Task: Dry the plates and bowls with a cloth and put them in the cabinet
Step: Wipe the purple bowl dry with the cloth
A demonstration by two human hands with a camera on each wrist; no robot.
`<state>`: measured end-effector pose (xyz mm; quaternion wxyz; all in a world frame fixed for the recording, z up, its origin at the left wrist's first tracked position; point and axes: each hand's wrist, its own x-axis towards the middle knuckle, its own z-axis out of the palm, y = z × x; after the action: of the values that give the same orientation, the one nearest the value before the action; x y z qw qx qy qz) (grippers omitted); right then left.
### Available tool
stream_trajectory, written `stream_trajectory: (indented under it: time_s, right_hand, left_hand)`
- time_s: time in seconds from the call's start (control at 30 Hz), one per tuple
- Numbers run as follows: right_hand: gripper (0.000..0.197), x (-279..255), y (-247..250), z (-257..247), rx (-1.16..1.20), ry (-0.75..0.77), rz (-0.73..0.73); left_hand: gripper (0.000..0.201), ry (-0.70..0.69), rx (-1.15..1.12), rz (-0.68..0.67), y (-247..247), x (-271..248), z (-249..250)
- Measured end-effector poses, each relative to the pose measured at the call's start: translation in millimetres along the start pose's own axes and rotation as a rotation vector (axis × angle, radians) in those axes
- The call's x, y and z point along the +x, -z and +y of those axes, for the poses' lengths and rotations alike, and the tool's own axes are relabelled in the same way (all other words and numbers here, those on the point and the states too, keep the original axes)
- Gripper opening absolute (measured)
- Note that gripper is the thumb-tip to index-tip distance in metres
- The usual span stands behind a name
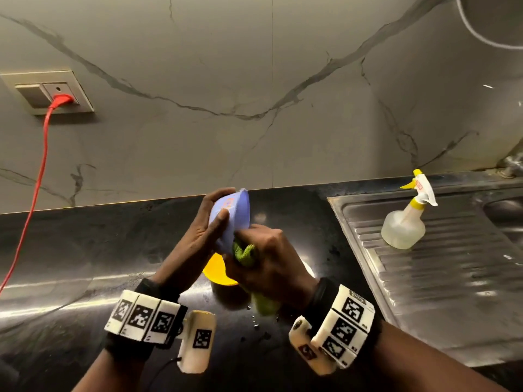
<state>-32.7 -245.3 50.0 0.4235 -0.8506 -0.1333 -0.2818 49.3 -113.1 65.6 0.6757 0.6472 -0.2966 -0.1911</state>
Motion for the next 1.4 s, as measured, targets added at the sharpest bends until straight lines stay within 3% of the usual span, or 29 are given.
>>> stream_trajectory:
  time_s: [0.07,0.13,0.2,0.27,0.33,0.43,0.53,0.63,0.7,0.77,0.8,0.87,0.93,1.0,1.13,1.23,1.3,1.4]
  right_hand:
    - [0.008,-1,-1,8,-0.26,0.176,-0.081]
    - [0.019,-5,-6,12,-0.371,0.222,-0.105]
    - [0.028,-9,-14,10,-0.388,0.155,-0.093]
    - [0.041,-12,-22,6,-0.355,0.059,-0.076]
    - [0.046,-9,-20,1,-0.121,-0.061,-0.076]
    - [0.037,3,-8,0,0.379,-0.311,-0.166]
    - [0.032,7,-1,5,0.478,-0.366,-0.178]
    - [0.017,3,4,4,0.305,-0.228,-0.139]
    - [0.013,0,7,7,0.055,-0.003,-0.153]
    - [0.024,0,4,12,-0.193,0.156,-0.187]
    - [0.029,-2,1,14,-0.253,0.178,-0.19]
    - [0.033,-4,-6,13,-0.251,0.134,-0.159]
    - [0.038,-8,-12,11,-0.173,0.042,-0.124]
    - [0.042,-8,-15,7,0.049,-0.1,-0.145]
    - [0.034,-2,-5,-8,0.614,-0.375,-0.189]
    - [0.031,2,3,-7,0.798,-0.46,-0.238]
    - [0.029,5,5,-4,0.702,-0.431,-0.189]
    - [0.019,5,10,1,0.304,-0.165,-0.131]
  left_hand:
    - [0.054,0.117,-0.087,-0.008,3,3,8]
    - [0.063,0.221,-0.198,0.017,2,5,12]
    - [0.067,0.178,-0.159,0.109,-4,9,10]
    - [0.058,0.091,-0.116,0.2,-7,9,7]
    - [0.048,0.007,-0.057,0.238,-8,8,2]
    - [0.038,-0.077,-0.01,0.237,-9,4,-2]
    - [0.039,-0.17,0.053,0.191,-11,1,-7]
    - [0.051,-0.13,0.151,0.118,-6,1,-5]
    - [0.069,-0.003,0.079,0.09,1,0,2]
    - [0.072,0.183,-0.108,0.088,1,2,9]
    - [0.071,0.242,-0.189,0.093,-2,3,12]
    - [0.068,0.222,-0.198,0.166,-6,7,12]
    - [0.066,0.163,-0.181,0.273,-7,11,10]
    - [0.06,0.095,-0.113,0.316,-5,14,4]
    - [0.045,-0.092,0.056,0.329,-9,6,-7]
    - [0.044,-0.194,0.049,0.297,-15,0,-9]
    - [0.045,-0.184,0.097,0.264,-12,3,-8]
    - [0.047,-0.025,0.027,0.245,-1,12,2]
